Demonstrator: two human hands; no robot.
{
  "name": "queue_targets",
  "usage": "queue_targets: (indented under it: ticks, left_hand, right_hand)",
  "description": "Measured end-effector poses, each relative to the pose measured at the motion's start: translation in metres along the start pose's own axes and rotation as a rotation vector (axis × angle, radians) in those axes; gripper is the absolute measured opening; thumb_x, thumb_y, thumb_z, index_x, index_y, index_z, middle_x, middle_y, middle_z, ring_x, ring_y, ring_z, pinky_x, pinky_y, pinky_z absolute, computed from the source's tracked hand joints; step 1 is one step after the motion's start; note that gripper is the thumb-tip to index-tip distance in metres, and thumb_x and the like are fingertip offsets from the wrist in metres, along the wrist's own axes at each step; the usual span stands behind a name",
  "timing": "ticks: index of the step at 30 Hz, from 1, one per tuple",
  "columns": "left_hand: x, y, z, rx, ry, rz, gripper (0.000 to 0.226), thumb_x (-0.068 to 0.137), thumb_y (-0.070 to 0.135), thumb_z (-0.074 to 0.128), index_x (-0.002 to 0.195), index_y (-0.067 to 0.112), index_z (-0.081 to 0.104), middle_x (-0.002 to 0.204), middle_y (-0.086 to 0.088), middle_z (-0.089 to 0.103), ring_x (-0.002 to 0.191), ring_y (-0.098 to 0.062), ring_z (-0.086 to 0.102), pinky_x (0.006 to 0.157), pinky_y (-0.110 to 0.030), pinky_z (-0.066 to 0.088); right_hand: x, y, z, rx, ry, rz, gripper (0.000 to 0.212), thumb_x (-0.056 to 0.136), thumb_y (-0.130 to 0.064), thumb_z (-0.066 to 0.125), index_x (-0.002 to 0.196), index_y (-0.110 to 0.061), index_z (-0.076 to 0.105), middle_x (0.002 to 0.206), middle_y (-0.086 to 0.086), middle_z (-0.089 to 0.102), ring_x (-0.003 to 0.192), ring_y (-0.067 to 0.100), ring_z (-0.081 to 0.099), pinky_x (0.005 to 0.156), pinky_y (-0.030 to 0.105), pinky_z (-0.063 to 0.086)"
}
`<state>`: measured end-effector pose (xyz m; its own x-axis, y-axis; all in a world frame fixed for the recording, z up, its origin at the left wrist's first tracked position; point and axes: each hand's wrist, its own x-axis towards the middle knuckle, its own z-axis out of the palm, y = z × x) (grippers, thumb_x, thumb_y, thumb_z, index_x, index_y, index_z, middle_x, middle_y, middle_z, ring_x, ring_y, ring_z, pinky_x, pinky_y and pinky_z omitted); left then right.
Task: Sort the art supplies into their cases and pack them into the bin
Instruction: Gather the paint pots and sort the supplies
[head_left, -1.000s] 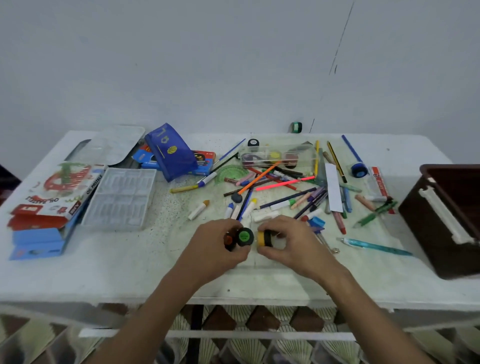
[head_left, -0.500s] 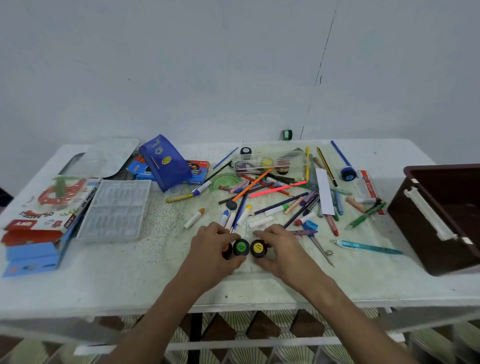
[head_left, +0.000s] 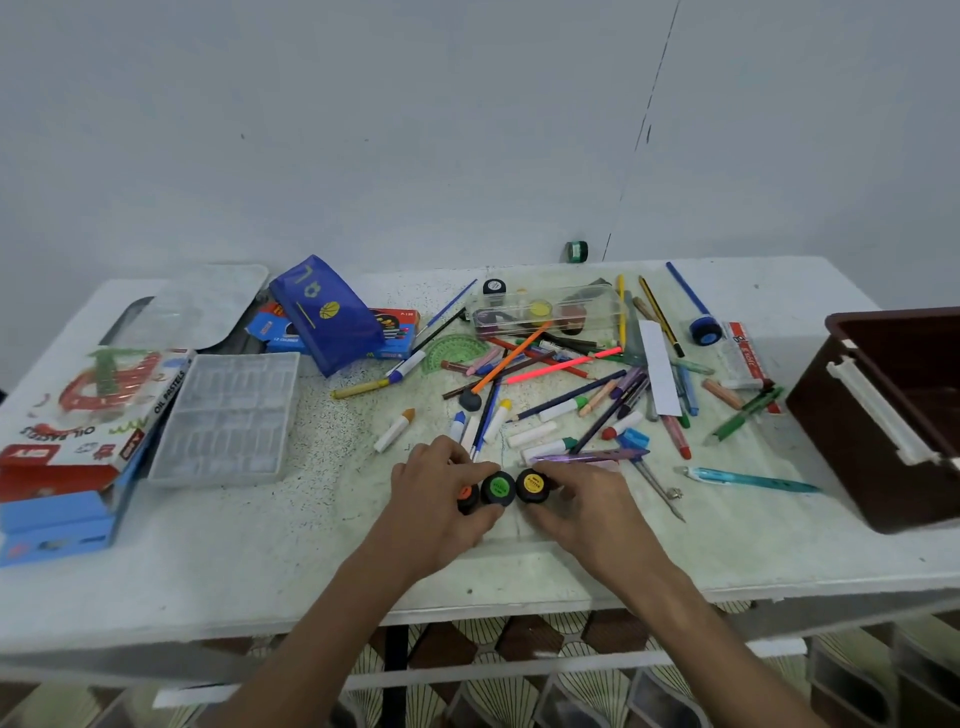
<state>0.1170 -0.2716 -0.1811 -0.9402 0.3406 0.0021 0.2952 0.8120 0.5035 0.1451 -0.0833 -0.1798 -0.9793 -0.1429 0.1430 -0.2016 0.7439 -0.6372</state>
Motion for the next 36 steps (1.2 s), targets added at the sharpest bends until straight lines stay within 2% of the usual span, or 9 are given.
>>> queue_targets:
  ticks: [3, 6, 10, 15, 20, 25, 29, 32, 36]
  left_hand:
    - [0.000, -0.003, -0.002, -0.041, -0.042, 0.014, 0.036, 0.086, 0.045, 0.061, 0.121, 0.044, 0.059, 0.107, 0.009, 0.042, 0.105, -0.015, 0.037, 0.085, -0.032, 0.026]
    - [0.000, -0.004, -0.004, -0.038, -0.077, 0.025, 0.040, 0.089, 0.040, 0.056, 0.129, 0.043, 0.053, 0.111, 0.009, 0.040, 0.108, -0.014, 0.034, 0.088, -0.033, 0.024]
    - [0.000, 0.001, -0.005, 0.070, -0.075, 0.041, 0.048, 0.086, 0.047, 0.055, 0.132, 0.036, 0.049, 0.114, 0.008, 0.038, 0.110, -0.015, 0.034, 0.088, -0.032, 0.023]
    - [0.005, 0.004, -0.009, 0.169, -0.047, 0.056, 0.036, 0.084, 0.056, 0.054, 0.113, 0.036, 0.060, 0.103, 0.012, 0.043, 0.102, -0.012, 0.040, 0.081, -0.031, 0.020]
    - [0.006, 0.001, -0.007, 0.114, -0.098, 0.005, 0.047, 0.075, 0.052, 0.050, 0.121, 0.044, 0.057, 0.102, 0.012, 0.039, 0.096, -0.009, 0.035, 0.079, -0.031, 0.021]
    - [0.010, 0.004, -0.017, -0.019, -0.167, -0.041, 0.050, 0.080, 0.051, 0.061, 0.128, 0.042, 0.050, 0.108, 0.015, 0.042, 0.101, -0.005, 0.040, 0.091, -0.030, 0.032]
    - [0.056, 0.005, -0.044, -0.091, -0.019, -0.084, 0.048, 0.084, 0.041, 0.065, 0.129, 0.031, 0.053, 0.111, 0.005, 0.050, 0.091, -0.006, 0.049, 0.079, -0.024, 0.040]
    - [0.114, 0.002, -0.056, -0.152, 0.050, -0.151, 0.067, 0.084, 0.038, 0.067, 0.142, 0.025, 0.038, 0.125, -0.001, 0.051, 0.100, -0.013, 0.051, 0.078, -0.025, 0.042]
    - [0.176, -0.007, -0.057, -0.134, 0.061, -0.195, 0.086, 0.081, 0.040, 0.070, 0.149, 0.022, 0.021, 0.142, -0.007, 0.044, 0.124, -0.025, 0.047, 0.096, -0.035, 0.041]
  right_hand:
    - [-0.003, -0.004, -0.001, 0.101, 0.032, 0.080, 0.014, 0.081, -0.020, 0.073, 0.093, -0.024, 0.071, 0.073, -0.017, 0.065, 0.072, 0.000, 0.057, 0.061, 0.008, 0.041]
    - [-0.007, -0.007, -0.002, 0.119, 0.058, 0.117, 0.021, 0.079, -0.020, 0.075, 0.100, -0.022, 0.073, 0.074, -0.025, 0.061, 0.077, -0.002, 0.056, 0.062, 0.003, 0.039]
    - [-0.007, -0.008, 0.000, 0.098, 0.048, 0.088, 0.018, 0.080, -0.022, 0.074, 0.098, -0.023, 0.072, 0.076, -0.016, 0.065, 0.077, 0.003, 0.057, 0.061, 0.008, 0.042]
    - [-0.001, -0.001, -0.001, 0.057, 0.004, 0.070, 0.014, 0.079, -0.028, 0.074, 0.093, -0.028, 0.070, 0.074, -0.019, 0.063, 0.073, -0.005, 0.056, 0.063, 0.005, 0.039]
    - [0.001, 0.004, -0.006, 0.036, -0.044, 0.016, 0.020, 0.080, -0.028, 0.073, 0.100, -0.027, 0.070, 0.082, -0.015, 0.066, 0.077, 0.002, 0.054, 0.065, 0.006, 0.040]
    - [0.006, 0.012, -0.024, 0.096, -0.151, 0.100, 0.042, 0.076, -0.040, 0.076, 0.116, -0.032, 0.066, 0.088, -0.015, 0.065, 0.078, -0.002, 0.056, 0.063, 0.008, 0.041]
    - [0.048, 0.028, -0.056, 0.133, -0.051, 0.180, 0.045, 0.074, -0.042, 0.077, 0.115, -0.026, 0.067, 0.084, -0.011, 0.066, 0.068, -0.002, 0.060, 0.063, 0.011, 0.048]
    - [0.098, 0.052, -0.077, 0.150, 0.083, 0.234, 0.053, 0.075, -0.034, 0.079, 0.124, -0.024, 0.061, 0.095, -0.006, 0.066, 0.079, 0.005, 0.063, 0.075, 0.026, 0.056]
    - [0.155, 0.085, -0.091, 0.147, 0.180, 0.250, 0.073, 0.074, -0.026, 0.080, 0.138, -0.023, 0.045, 0.119, 0.005, 0.060, 0.109, 0.018, 0.056, 0.084, 0.023, 0.041]
